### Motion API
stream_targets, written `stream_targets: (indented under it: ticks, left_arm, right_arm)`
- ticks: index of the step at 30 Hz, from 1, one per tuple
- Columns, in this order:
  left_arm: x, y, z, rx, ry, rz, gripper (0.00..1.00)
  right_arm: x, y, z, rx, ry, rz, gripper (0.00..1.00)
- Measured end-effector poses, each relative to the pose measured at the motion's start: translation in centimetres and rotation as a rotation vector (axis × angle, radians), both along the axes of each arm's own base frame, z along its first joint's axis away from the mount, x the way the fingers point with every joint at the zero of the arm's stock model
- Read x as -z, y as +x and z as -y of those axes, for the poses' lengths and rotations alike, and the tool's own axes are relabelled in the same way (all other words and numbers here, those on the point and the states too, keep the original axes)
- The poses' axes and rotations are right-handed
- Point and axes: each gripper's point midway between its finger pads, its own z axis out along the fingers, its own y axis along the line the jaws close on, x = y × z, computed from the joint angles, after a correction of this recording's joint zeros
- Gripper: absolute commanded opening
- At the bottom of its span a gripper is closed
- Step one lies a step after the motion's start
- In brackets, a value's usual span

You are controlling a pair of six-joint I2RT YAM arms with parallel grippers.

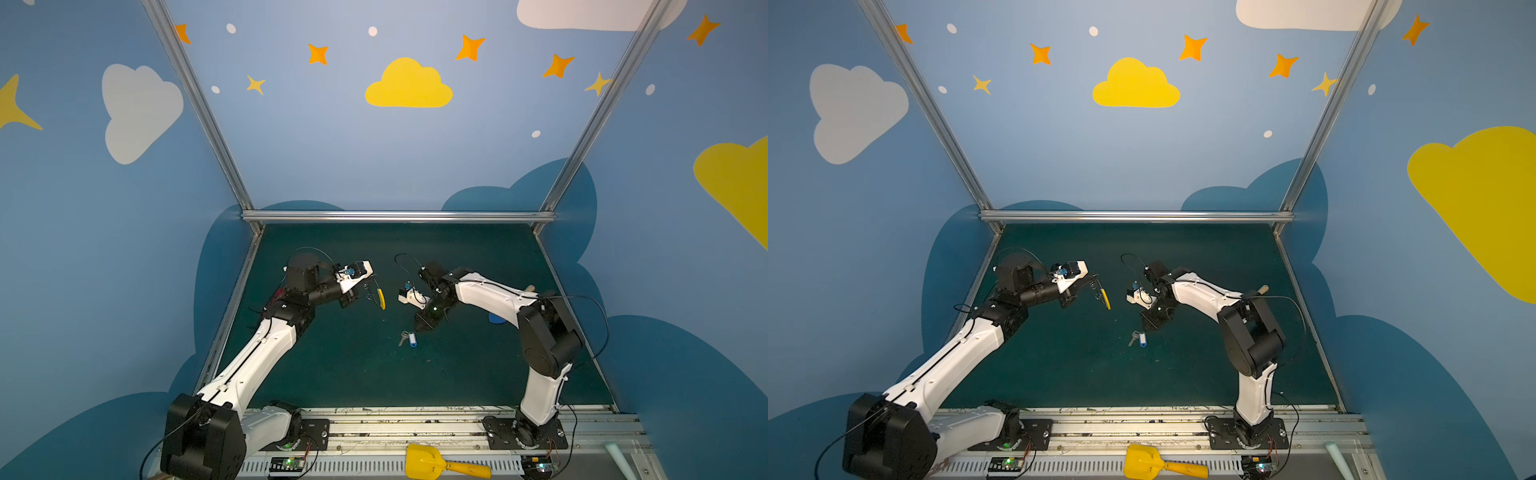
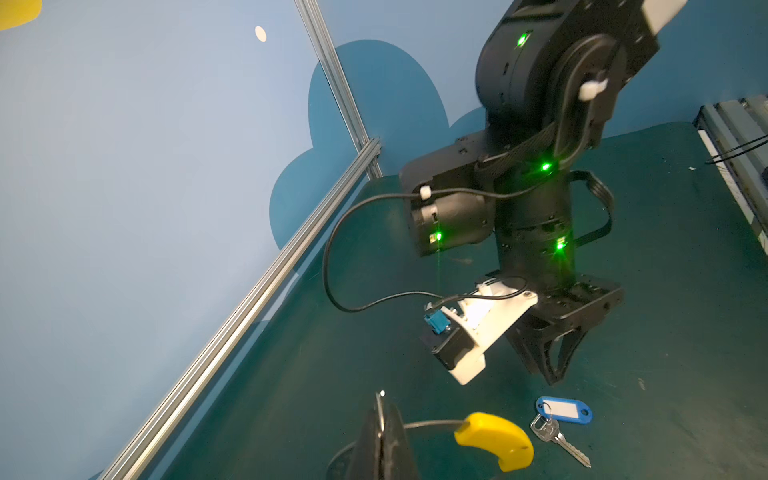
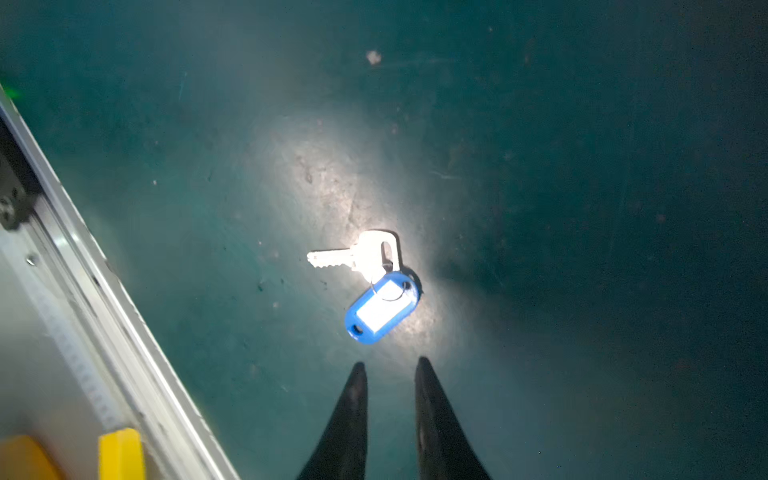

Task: Put the keys on the keyring

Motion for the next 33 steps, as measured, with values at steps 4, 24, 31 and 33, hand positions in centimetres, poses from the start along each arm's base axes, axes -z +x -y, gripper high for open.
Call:
stream_targets:
  ticks: [4,24,31,33]
  left_arm:
    - [-0.3,-0.1,-0.3,-0.011,0.001,0.01,0.04]
    - [-2.4,-1.2,-2.2,-0.079,0.023,0.074,0.04]
    - [-2.1,-1.3,-2.7,-0.092,0.033,0.065,0.04]
    - [-2.0,-1.3,-2.8,-0.095,0.035,0.063,0.04]
  right_arm:
    - [-0.2,0.6,0.1,-0.146,0.017,0.126,0.23]
    - [2.9,0.2,-1.2,-0.587,0.0,0.351,0.26]
    - [3.7,0.1,-1.2,-0.628,-0.029,0.361,0.26]
    - [3.9,0.3,-1.2,-0.63,-0.042,0.365,0.25]
